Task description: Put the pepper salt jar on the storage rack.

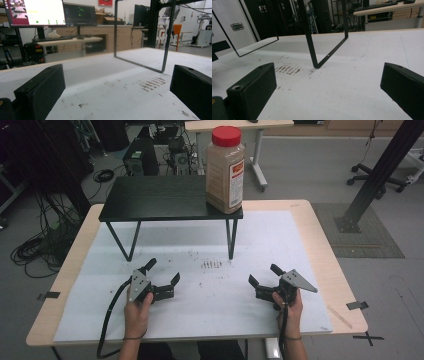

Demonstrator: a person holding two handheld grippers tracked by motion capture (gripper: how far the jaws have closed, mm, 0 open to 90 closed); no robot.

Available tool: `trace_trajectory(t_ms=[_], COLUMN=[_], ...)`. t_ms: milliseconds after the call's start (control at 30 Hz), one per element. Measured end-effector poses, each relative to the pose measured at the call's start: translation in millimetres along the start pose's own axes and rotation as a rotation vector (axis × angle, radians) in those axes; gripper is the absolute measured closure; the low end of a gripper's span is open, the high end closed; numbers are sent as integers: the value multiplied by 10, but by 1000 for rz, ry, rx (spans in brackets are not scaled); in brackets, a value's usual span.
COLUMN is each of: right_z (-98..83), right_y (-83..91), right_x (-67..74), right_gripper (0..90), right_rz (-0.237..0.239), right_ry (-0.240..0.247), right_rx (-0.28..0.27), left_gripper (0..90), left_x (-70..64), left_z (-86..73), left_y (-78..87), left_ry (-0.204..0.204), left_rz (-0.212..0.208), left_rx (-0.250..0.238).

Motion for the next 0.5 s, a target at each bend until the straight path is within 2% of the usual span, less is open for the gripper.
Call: trace_trajectory(t_ms=[500], right_z=[-11], right_y=[8], right_x=[-8], right_gripper=[0], right_rz=[-5], right_ry=[-6], right_rx=[3], left_gripper=[2], left_x=[3], left_z=[0], left_y=[-1], left_ry=[5], left_rz=[1], left_rx=[1])
Point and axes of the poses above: each handheld gripper's, and its own axes: y roughly backward along the jaws, z roughly out of its top, x roughly to its left, the point moved 2 cm from there along -y, roughly forward along the jaws, and after that the axes turned 6 degrees about -z, right-handed, at the moved point
